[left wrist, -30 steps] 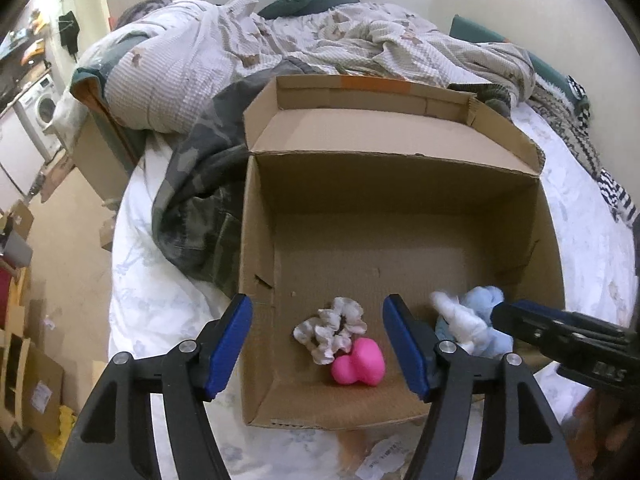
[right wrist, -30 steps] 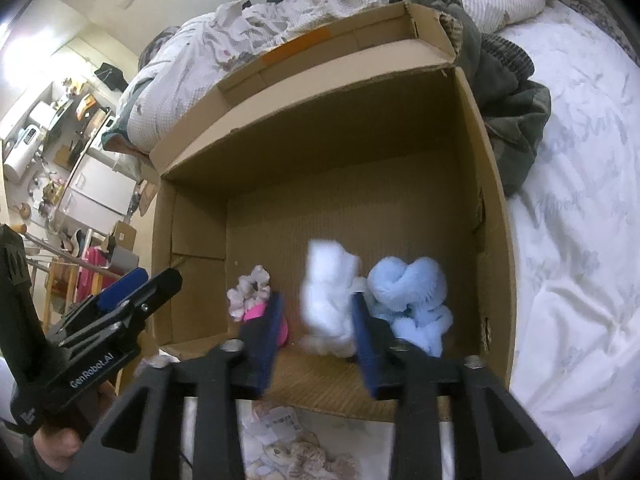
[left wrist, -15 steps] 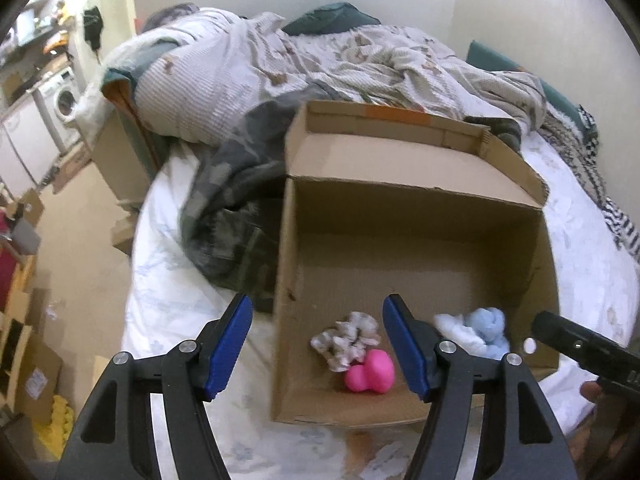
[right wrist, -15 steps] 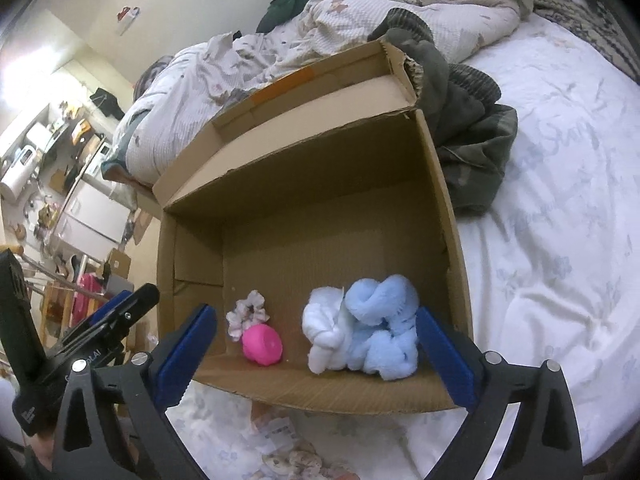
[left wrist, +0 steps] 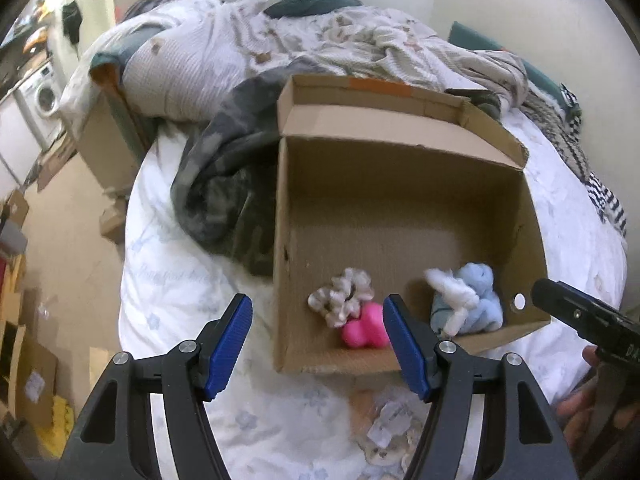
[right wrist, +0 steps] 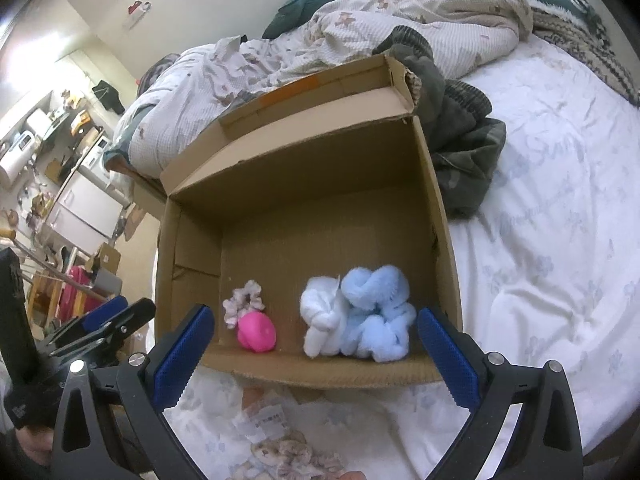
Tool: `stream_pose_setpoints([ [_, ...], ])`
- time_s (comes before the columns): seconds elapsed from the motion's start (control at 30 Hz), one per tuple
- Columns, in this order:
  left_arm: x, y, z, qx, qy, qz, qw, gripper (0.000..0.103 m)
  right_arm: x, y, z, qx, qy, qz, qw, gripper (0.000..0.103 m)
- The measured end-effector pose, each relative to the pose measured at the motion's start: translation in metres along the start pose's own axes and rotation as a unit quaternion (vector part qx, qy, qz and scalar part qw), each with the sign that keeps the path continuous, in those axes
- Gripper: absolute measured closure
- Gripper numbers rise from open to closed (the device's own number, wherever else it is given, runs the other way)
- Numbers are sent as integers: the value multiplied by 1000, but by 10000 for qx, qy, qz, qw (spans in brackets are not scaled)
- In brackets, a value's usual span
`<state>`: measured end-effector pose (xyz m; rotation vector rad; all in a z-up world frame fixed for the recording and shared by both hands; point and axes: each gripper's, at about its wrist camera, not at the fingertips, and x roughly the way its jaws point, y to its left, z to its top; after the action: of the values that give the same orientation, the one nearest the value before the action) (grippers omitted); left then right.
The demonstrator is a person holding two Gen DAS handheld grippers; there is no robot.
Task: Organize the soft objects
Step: 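Withdraw both tools from the box toward the remaining items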
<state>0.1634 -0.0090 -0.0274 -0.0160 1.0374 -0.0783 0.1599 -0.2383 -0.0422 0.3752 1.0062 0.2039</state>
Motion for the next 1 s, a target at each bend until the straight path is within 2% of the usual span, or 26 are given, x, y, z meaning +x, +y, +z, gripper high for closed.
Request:
stream_pose_setpoints([
  [0.13, -7, 7, -8, -153, 59, -61, 9998, 38, -5, 4, -11, -90, -2, -28, 10000, 0],
  [0.3, -14, 11, -20, -84, 123, -107, 9998, 38, -10, 8, -30, -198, 88, 29, 9998, 0],
  [0.43, -18, 15, -32, -26, 142, -4, 9999, 38, -12, 6, -43, -219, 174, 59, 9996, 0],
  [0.73, -13, 22, -56, 182, 323, 275, 9989, 38, -7, 2, -66, -294, 699, -75, 9971, 0],
  [1.0, -11, 25, -61, 81, 413, 160, 9990, 38, 5, 9, -74, -350, 1018, -65, 9942, 0],
])
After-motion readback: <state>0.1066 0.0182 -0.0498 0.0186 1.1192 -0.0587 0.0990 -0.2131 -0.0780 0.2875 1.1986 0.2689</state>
